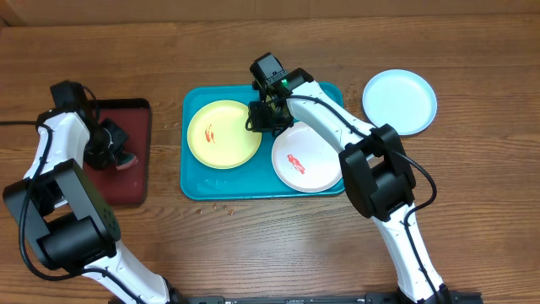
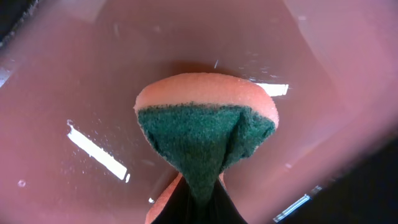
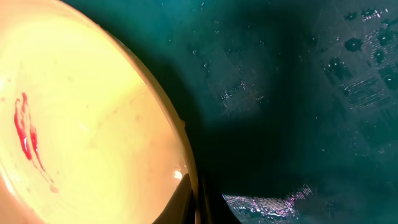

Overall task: Clean dirty plates on tray and stack at the side
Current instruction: 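Dip the sponge into the wet dark red tray with the left gripper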

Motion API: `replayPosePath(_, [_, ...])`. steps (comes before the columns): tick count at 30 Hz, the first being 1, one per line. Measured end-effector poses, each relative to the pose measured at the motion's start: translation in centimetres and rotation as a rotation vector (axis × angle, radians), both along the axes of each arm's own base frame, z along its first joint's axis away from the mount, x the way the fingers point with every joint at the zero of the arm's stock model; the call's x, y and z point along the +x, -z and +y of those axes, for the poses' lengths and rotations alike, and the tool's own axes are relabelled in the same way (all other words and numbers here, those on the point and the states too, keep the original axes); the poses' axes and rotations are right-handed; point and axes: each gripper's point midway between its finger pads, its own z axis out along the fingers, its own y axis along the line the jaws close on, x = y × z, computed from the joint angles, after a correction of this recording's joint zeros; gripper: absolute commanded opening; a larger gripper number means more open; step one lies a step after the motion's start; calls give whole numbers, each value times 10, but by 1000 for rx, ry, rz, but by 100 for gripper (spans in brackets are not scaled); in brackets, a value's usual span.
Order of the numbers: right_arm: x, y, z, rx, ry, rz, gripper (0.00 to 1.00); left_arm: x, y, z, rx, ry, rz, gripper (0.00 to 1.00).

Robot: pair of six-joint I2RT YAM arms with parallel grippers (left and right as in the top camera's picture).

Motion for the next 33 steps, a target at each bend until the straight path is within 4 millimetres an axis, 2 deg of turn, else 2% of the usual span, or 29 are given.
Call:
replayPosePath(2, [0, 0, 0, 0, 0, 0, 4, -2, 7, -1, 1, -1, -2, 5])
replayPosePath(5, [0, 0, 0, 0, 0, 0, 4, -2, 15, 2, 14, -1, -18, 21])
replayPosePath(6, [0, 0, 0, 0, 0, 0, 4, -1, 17, 3, 22, -5, -28, 20])
replayPosePath(8, [0, 0, 0, 0, 0, 0, 4, -2, 21, 5, 35, -10, -31, 4])
replayPosePath(14, [0, 0, 0, 0, 1, 1, 4, -5, 20, 7, 52, -12, -17, 4])
replayPosePath(19, [0, 0, 0, 0, 1, 1, 4, -15, 11, 6, 43, -15, 47, 4])
replayPosePath(25, [0, 0, 0, 0, 1, 1, 4, -3, 0, 14, 68, -19, 13, 4])
replayPosePath(29, [0, 0, 0, 0, 1, 1, 4, 1, 6, 16, 85, -21, -17, 4])
replayPosePath(33, [0, 0, 0, 0, 1, 1, 4, -7, 21, 13, 85, -21, -10, 4])
